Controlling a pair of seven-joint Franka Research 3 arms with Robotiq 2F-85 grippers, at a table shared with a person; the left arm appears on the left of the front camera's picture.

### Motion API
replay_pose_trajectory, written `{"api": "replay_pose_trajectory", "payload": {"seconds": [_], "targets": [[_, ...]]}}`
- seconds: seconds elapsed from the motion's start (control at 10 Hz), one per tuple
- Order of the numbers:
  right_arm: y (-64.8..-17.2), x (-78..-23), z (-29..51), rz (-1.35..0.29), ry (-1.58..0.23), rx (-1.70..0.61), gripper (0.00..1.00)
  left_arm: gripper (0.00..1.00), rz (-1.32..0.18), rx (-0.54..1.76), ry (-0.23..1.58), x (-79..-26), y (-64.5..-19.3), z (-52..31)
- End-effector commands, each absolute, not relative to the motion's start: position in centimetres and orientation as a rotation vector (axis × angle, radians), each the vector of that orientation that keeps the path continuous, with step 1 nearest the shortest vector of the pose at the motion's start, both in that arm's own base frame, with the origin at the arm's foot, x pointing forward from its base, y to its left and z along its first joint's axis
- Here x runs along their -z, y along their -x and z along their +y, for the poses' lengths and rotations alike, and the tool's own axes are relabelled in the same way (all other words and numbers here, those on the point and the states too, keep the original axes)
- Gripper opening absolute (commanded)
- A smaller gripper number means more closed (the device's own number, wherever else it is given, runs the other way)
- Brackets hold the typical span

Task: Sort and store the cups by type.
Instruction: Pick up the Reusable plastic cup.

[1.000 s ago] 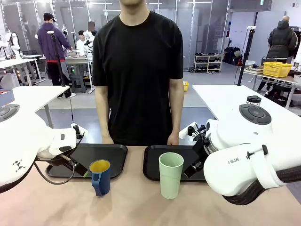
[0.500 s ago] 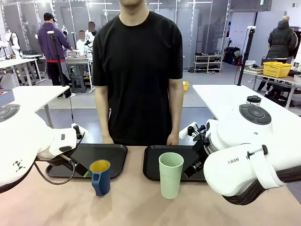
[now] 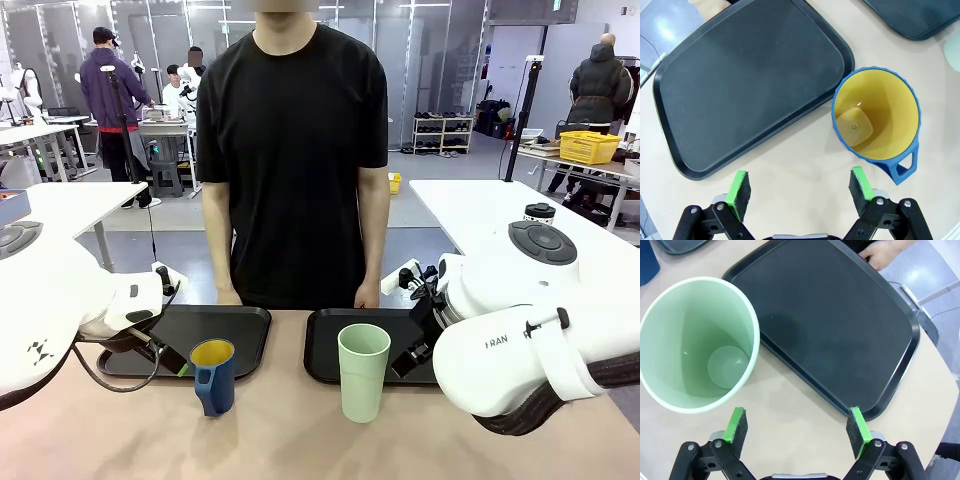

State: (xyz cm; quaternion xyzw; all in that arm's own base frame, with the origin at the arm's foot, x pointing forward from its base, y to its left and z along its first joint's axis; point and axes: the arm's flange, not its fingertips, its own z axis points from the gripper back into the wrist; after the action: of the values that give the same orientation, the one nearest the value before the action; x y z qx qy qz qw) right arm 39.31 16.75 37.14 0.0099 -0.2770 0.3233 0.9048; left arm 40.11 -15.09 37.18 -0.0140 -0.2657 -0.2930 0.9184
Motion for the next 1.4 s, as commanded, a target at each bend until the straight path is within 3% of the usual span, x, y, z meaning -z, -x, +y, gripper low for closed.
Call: {"api": "replay_pose_trajectory", "payload": {"seconds": [0.0,0.3,0.6,1.0,1.3], "targets": [[-39.3,-37.1,16.7,-0.572,-0.022,-0.665,1.00,1.00,-0.546,0.602,0.029,-37.2,-40.1,-15.1],[-39.3,-37.1,16.8,-0.572,-0.020,-0.668,1.00,1.00,-0.546,0.602,0.029,-37.2,-40.1,-15.1],[-37.2,-41.1,16.4,-0.605,-0.011,-0.648,1.00,1.00,-0.634,0.599,0.008,-40.7,-38.2,-14.3],[-30.8,-49.2,17.5,-0.739,0.187,-0.576,1.00,1.00,-0.724,0.597,-0.052,-46.6,-34.5,-15.2],[-28.4,-50.9,17.4,-0.787,0.268,-0.595,1.00,1.00,-0.793,0.643,-0.098,-47.7,-33.1,-16.3]]}}
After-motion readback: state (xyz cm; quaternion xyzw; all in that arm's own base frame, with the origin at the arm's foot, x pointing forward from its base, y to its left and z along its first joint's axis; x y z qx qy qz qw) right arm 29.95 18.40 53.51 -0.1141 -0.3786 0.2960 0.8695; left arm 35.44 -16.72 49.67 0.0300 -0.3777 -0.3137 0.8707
